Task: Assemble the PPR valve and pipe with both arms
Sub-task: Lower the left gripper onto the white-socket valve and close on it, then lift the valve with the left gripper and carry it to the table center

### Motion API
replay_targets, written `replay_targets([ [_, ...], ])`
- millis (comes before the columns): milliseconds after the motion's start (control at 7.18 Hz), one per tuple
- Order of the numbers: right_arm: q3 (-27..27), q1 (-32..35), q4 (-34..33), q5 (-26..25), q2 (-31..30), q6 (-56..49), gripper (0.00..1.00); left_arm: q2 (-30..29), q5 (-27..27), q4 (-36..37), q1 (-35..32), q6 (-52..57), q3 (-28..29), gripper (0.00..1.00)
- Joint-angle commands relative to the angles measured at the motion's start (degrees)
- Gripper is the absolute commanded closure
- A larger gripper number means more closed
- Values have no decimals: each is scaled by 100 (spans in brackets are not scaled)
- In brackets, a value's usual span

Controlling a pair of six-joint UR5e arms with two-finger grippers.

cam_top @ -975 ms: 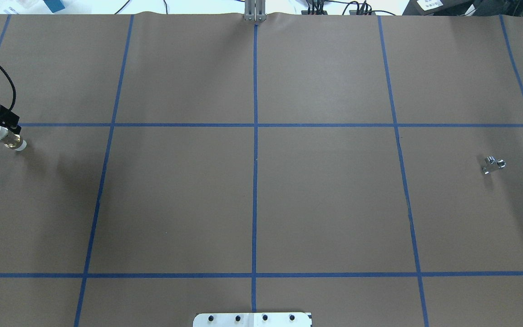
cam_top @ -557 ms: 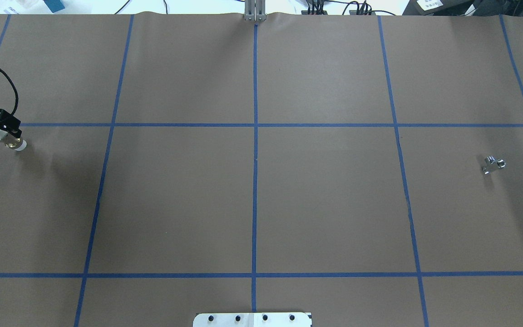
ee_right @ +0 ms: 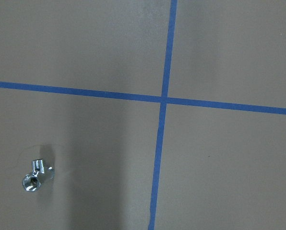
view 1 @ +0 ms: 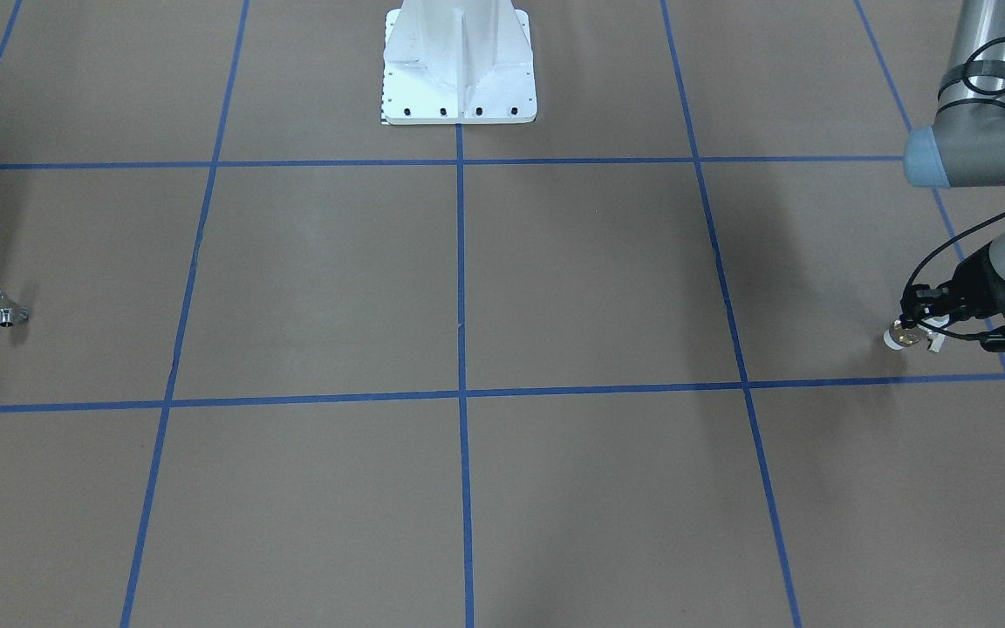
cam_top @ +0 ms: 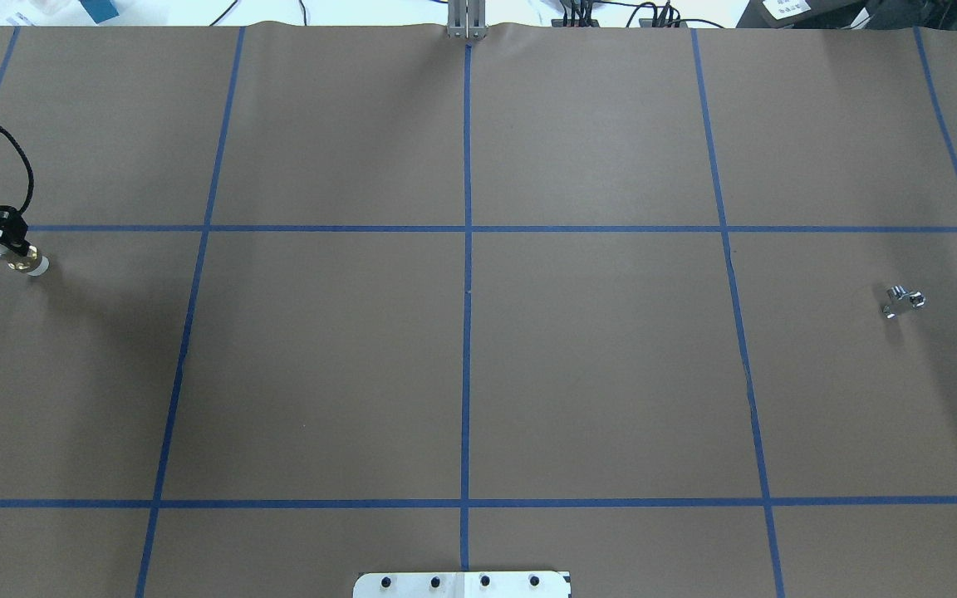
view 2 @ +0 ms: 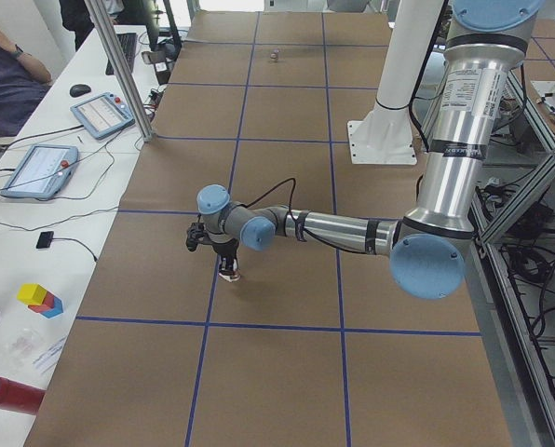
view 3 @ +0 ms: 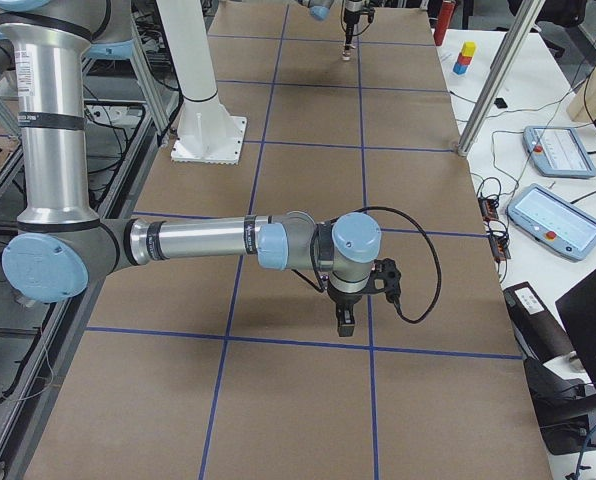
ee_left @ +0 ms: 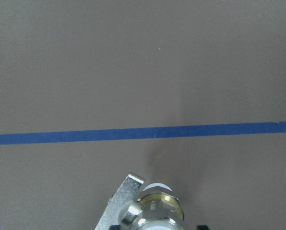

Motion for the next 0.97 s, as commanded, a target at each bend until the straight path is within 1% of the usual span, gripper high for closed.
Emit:
replay_targets([
  [0,16,-2,0,0,9,0,1,9,20,66,-8,12,-229,100],
  [139,25,-2,0,0,9,0,1,-17,11,232,-9,3,-483,100],
  [278,25,-2,0,0,1,9,1,-244,20,939,-9,-49,-799,100],
  [418,25,-2,9,0,1,9,1,-699,38,1868,0,-59,-1168,100],
  [557,34,-2,9,0,9,9,1,-1269,334,2974,131,-59,-1563,100],
  [696,43,-2,9,9,1,9,1,-2005,484,3985,550,-146,-1732,100],
  [835,34,-2,9,9,-8,9,1,-2752,503,4326,1154,-1112,-1638,100],
])
